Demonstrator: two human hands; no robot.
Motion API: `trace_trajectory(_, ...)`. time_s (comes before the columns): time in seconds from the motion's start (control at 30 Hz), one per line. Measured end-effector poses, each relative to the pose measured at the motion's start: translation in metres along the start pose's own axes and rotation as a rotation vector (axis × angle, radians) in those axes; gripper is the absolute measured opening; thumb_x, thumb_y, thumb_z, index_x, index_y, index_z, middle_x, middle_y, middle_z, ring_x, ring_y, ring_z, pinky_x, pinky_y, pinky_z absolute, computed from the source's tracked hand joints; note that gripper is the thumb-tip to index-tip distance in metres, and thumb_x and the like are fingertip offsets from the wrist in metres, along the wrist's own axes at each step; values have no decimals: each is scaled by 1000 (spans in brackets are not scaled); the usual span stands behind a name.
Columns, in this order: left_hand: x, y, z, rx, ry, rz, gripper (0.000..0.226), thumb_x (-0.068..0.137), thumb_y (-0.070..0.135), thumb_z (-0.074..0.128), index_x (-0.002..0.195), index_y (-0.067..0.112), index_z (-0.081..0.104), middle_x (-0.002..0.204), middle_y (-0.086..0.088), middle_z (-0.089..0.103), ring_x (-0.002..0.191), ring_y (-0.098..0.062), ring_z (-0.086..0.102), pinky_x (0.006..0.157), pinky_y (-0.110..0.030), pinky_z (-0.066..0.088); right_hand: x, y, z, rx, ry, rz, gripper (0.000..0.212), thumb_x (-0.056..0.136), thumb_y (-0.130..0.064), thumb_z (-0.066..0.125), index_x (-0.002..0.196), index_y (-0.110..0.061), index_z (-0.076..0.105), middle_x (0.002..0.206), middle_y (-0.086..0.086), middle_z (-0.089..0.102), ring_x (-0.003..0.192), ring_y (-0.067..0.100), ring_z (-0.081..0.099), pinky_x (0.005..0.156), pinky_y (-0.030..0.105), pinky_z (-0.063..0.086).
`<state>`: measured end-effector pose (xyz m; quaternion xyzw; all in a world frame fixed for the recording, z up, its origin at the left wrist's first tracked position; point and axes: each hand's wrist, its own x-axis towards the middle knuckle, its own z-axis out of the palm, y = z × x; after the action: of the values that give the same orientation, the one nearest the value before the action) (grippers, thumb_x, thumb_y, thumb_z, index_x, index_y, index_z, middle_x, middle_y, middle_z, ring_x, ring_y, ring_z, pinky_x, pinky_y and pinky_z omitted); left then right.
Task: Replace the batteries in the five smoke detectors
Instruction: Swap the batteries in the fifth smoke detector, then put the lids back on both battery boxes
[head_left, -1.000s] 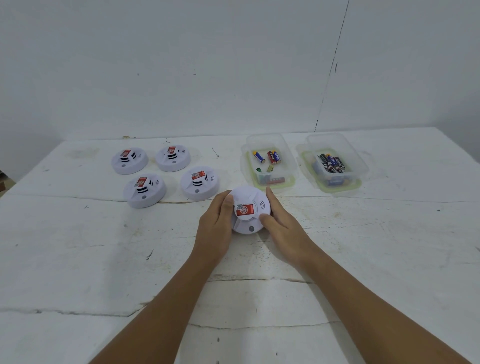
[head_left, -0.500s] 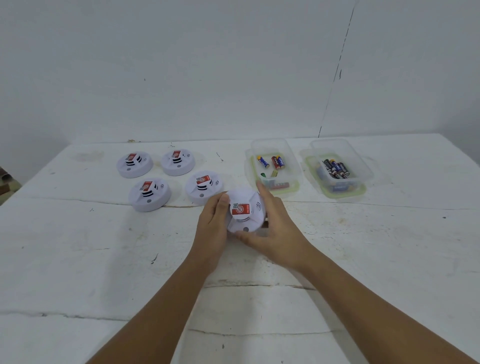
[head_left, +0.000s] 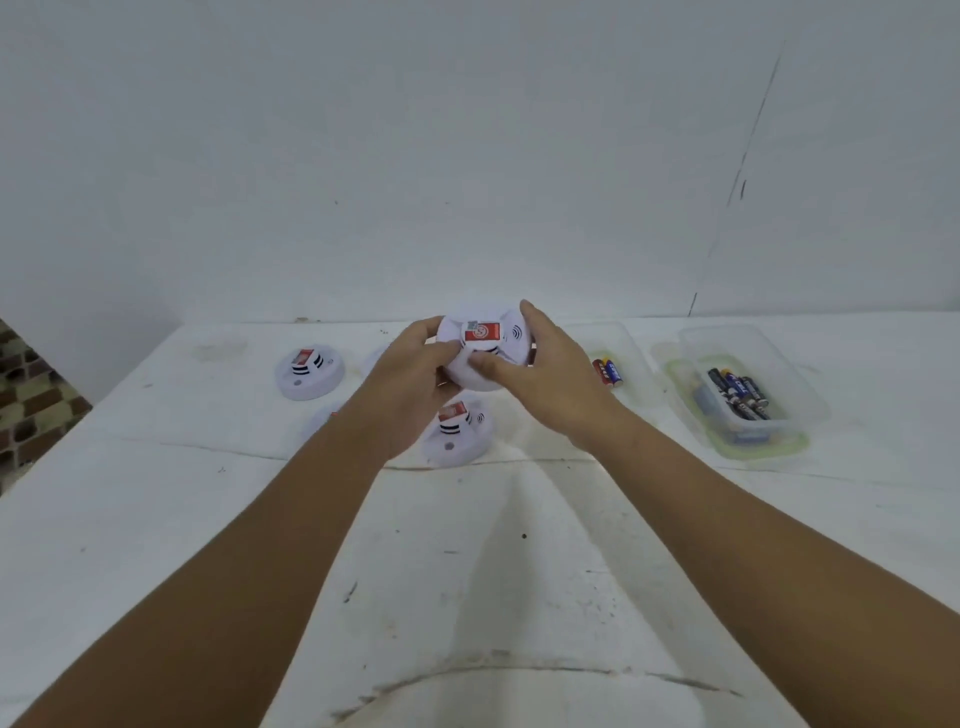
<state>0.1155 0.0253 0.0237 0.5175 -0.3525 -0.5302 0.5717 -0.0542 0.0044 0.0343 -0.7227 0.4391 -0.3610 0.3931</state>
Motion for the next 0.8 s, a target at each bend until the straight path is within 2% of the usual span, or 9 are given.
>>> trace_trajectory(0.03, 11, 4, -1, 24, 0, -4, 31, 106, -1, 46, 135, 2, 56, 127, -19, 69, 116, -30, 70, 96, -39, 60, 13, 1, 1, -35, 7, 20, 57, 95, -34, 75, 136, -2, 50, 114, 3, 69, 108, 24, 65, 91, 39, 54)
trace_trajectory(0.07, 23, 6, -4, 57, 15, -10, 31, 105, -1, 46, 135, 0, 56, 129, -20, 68, 116, -29, 70, 95, -38, 60, 26, 5, 4, -84, 16, 33, 54, 95, -33, 73, 133, 0, 51, 118, 10, 68, 108, 31, 64, 90, 41, 54)
trace_trajectory(0.17, 53, 9, -4, 168, 57, -48, 28, 104, -3, 49, 130, -1, 59, 128, -20, 67, 111, -29, 69, 92, -36, 60, 58, 21, 8, -343, 9, 9, 25, 98, -28, 65, 107, -7, 55, 105, 14, 61, 97, 35, 55, 66, 22, 40)
trace_trajectory(0.3, 84, 1, 1, 309, 106, -109, 17, 101, -1, 55, 113, 8, 63, 125, -19, 67, 112, -31, 68, 84, -35, 61, 80, 34, 9, -807, -48, -18, 23, 102, -26, 53, 121, -17, 63, 114, 9, 60, 110, 34, 54, 81, 36, 38)
trace_trajectory(0.43, 105, -14, 1, 391, 129, -167, 8, 101, 5, 60, 100, 13, 62, 124, -20, 67, 116, -34, 67, 95, -45, 59, 89, 37, 10, -1086, -72, -14, 16, 103, -31, 51, 112, -27, 64, 102, -1, 53, 111, 29, 52, 85, 41, 27)
trace_trajectory(0.5, 113, -21, 0, 455, 148, -194, 3, 102, 10, 59, 103, 13, 60, 125, -18, 65, 115, -33, 66, 96, -47, 59, 91, 43, 11, -1143, -73, -21, 15, 102, -32, 52, 110, -28, 65, 98, -3, 47, 107, 28, 50, 84, 42, 23)
trace_trajectory(0.63, 122, -30, 3, 615, 185, -188, 14, 104, 20, 53, 115, 15, 58, 124, -13, 63, 114, -32, 63, 97, -49, 58, 94, 49, 16, -1167, -86, -19, 14, 99, -26, 57, 108, -29, 66, 96, -4, 45, 99, 25, 45, 82, 41, 22)
trace_trajectory(0.7, 119, -29, 7, 766, 183, -155, 19, 105, 26, 48, 119, 14, 56, 118, -9, 60, 108, -29, 60, 92, -41, 55, 92, 51, 18, -1146, -96, -12, 15, 98, -24, 56, 109, -30, 66, 97, -4, 45, 105, 25, 49, 83, 41, 23)
trace_trajectory(0.8, 116, -27, 10, 1017, 169, -100, 9, 102, 15, 50, 110, 17, 47, 109, -4, 50, 98, -25, 50, 81, -34, 44, 86, 56, 19, -1110, -96, -14, 20, 99, -24, 54, 112, -30, 67, 98, -3, 45, 109, 26, 50, 83, 41, 22)
